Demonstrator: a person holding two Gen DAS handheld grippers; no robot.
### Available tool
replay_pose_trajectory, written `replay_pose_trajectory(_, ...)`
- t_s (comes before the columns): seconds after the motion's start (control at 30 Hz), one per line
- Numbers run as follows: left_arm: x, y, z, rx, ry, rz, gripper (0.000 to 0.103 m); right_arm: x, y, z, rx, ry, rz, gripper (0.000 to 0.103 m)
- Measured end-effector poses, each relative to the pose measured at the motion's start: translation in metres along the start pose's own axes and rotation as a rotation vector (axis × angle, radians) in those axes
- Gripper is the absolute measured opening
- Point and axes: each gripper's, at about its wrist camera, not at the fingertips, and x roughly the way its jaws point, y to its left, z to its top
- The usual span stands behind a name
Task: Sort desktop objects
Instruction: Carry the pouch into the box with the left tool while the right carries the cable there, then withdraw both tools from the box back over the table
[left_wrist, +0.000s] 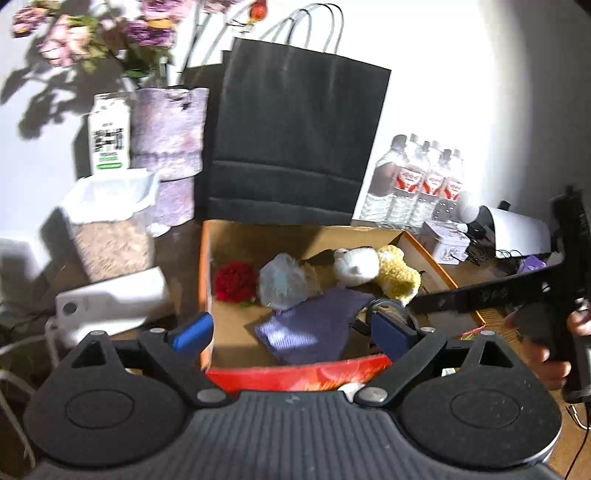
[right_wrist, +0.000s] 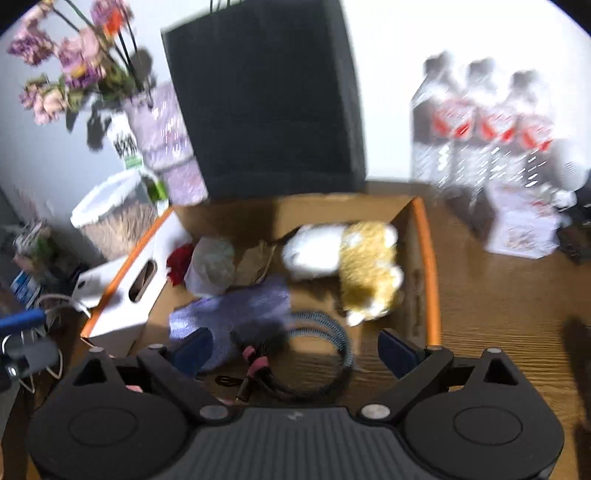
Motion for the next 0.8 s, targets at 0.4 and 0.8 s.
replay_pose_trajectory(0.4,-0.069,-0.019,-0.132,-0.049,-0.108,0.051,0.103,-0.101,0.034,-0.2,-0.086,-0.143,-0.025,0.096)
replay_pose_trajectory(0.8,-0.097,-0.026,-0.204,-0.064,-0.097,0.044,0.103,-0.108,0.042,-0.269,-0.086,-0.198,-0.039,0.095)
